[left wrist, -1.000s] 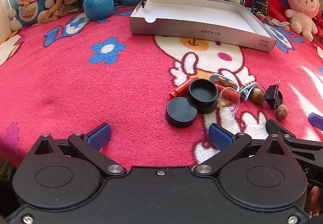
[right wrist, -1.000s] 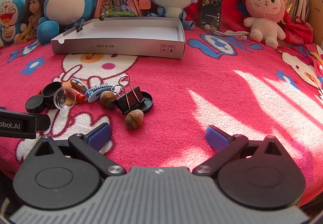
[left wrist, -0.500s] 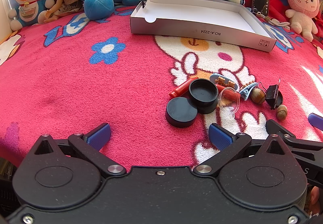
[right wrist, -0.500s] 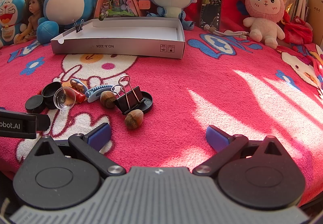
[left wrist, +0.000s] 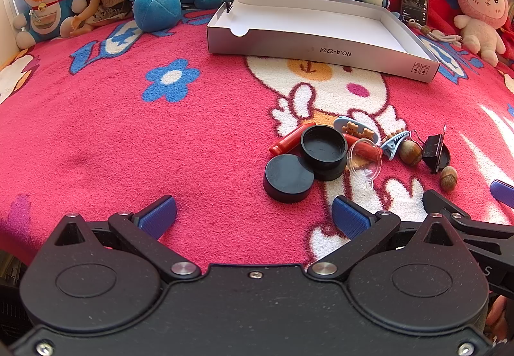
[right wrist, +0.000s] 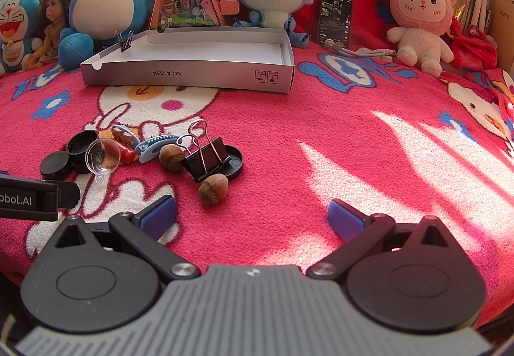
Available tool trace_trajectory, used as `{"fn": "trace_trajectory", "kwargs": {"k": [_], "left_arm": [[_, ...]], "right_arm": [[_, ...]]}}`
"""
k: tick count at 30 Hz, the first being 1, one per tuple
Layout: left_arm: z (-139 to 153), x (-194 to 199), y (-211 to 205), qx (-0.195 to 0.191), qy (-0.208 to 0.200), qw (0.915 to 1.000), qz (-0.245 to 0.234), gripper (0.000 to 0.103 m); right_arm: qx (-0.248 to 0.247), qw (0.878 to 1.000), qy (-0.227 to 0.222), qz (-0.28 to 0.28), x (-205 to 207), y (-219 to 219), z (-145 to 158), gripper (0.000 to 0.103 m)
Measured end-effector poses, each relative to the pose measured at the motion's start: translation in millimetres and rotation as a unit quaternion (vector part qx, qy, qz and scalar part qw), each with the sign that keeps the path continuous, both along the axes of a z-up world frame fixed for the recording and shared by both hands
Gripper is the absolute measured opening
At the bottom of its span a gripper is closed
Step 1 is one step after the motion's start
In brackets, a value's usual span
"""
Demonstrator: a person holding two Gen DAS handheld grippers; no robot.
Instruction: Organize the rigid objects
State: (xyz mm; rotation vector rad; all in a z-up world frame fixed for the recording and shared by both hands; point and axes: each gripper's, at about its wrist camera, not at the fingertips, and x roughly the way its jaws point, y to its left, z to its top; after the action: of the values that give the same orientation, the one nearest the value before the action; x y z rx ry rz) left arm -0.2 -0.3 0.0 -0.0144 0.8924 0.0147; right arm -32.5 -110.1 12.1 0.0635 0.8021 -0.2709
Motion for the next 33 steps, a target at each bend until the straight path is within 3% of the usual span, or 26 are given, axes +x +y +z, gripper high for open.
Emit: {"fn": "trace_trajectory", "kwargs": {"k": [18, 29, 33], "left_arm": [[-1, -3, 1, 0.000, -0.005, 1.0000, -0.005, 0.103], [-5, -18, 9, -0.005, -0.060, 0.9976, -0.034, 0.103], [0, -20, 15, -0.029, -0.073, 0.9968, -0.015, 0.089]], "right_arm": [[0.004, 1.000, -0.008, 0.001, -3, -6, -4, 0.103], [0.013, 1.000, -0.017, 0.011, -7, -10, -2, 0.103], [0.016, 0.999, -0.027, 0.013, -10, -10, 0, 0.103]]}}
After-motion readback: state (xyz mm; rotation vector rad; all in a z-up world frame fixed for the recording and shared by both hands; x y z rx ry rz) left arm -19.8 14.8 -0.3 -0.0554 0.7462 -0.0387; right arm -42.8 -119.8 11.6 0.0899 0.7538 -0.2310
